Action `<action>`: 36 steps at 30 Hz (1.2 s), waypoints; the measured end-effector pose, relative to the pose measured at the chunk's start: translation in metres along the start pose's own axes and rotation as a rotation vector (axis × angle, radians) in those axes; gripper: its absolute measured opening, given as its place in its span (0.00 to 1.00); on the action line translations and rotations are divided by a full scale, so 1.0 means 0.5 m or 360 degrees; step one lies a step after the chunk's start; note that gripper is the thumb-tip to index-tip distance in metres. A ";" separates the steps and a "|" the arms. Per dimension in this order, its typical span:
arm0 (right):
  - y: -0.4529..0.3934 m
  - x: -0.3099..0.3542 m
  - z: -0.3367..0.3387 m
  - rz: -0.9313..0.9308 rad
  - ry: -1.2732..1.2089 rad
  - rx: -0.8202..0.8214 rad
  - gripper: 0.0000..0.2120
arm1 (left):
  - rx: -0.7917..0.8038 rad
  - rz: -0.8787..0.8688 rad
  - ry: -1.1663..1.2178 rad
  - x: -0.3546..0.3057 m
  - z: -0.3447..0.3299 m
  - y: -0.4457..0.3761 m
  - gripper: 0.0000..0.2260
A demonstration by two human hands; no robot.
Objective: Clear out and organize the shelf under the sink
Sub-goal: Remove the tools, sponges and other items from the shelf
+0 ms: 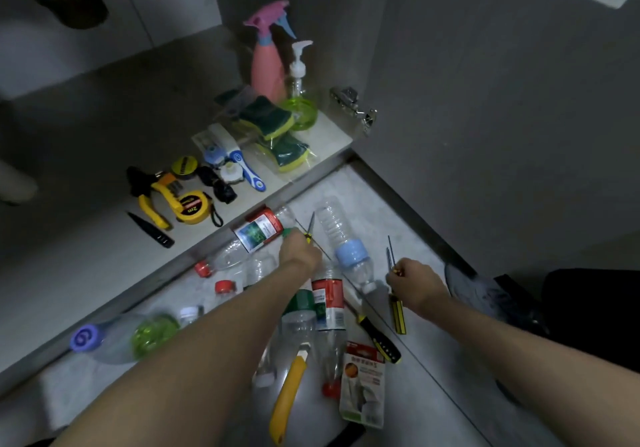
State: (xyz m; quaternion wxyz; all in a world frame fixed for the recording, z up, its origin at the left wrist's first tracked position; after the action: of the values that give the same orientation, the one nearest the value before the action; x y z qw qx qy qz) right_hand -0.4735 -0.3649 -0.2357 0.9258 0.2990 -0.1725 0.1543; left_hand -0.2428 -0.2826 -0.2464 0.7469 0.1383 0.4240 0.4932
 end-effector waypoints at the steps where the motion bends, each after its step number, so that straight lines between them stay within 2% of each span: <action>1: -0.014 0.005 -0.004 0.0001 0.0016 -0.0009 0.08 | -0.0022 -0.0045 -0.0131 -0.013 -0.006 -0.006 0.12; 7: -0.088 0.040 -0.027 0.0066 0.0134 -0.0070 0.09 | -0.0157 -0.0288 -0.0597 -0.025 -0.025 -0.026 0.08; 13: -0.119 0.064 -0.041 0.0063 0.0120 -0.0036 0.09 | -0.0153 -0.0547 -0.0757 -0.026 -0.025 -0.018 0.11; 16: -0.112 0.071 -0.040 0.0071 0.0041 -0.0036 0.09 | -0.0133 -0.0588 -0.0693 -0.032 -0.012 -0.012 0.11; 19: -0.098 0.087 -0.028 0.0103 -0.0073 -0.0039 0.07 | -0.0225 -0.0627 -0.0665 -0.035 0.025 -0.005 0.09; 24: -0.069 0.137 -0.004 0.0197 -0.0152 -0.0110 0.09 | -0.0366 -0.0530 -0.0509 -0.002 0.118 0.012 0.09; 27: -0.053 0.187 0.000 0.0336 -0.0163 -0.0123 0.08 | -0.0505 -0.0567 -0.0407 0.025 0.187 0.035 0.08; 32: -0.027 0.297 -0.005 0.0549 -0.0099 -0.0066 0.08 | -0.0852 -0.0795 -0.0195 0.075 0.315 0.067 0.06; 36: -0.011 0.410 -0.020 0.0702 -0.0033 -0.0064 0.07 | -0.1021 -0.0709 -0.0069 0.114 0.417 0.070 0.03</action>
State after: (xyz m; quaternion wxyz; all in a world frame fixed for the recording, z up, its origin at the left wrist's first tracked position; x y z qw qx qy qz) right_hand -0.2861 -0.3257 -0.1614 0.8736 0.2371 -0.2463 0.3463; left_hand -0.0952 -0.1732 -0.1276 0.8497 -0.1874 0.2520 0.4236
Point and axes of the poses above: each hand's wrist, its own y-axis away from the middle knuckle, its own z-axis out of the back of the hand, x = y × z, the point moved 5 cm from there along -y, towards the middle knuckle, and after that the axes turned 7 degrees about z, right-handed, at the moved point
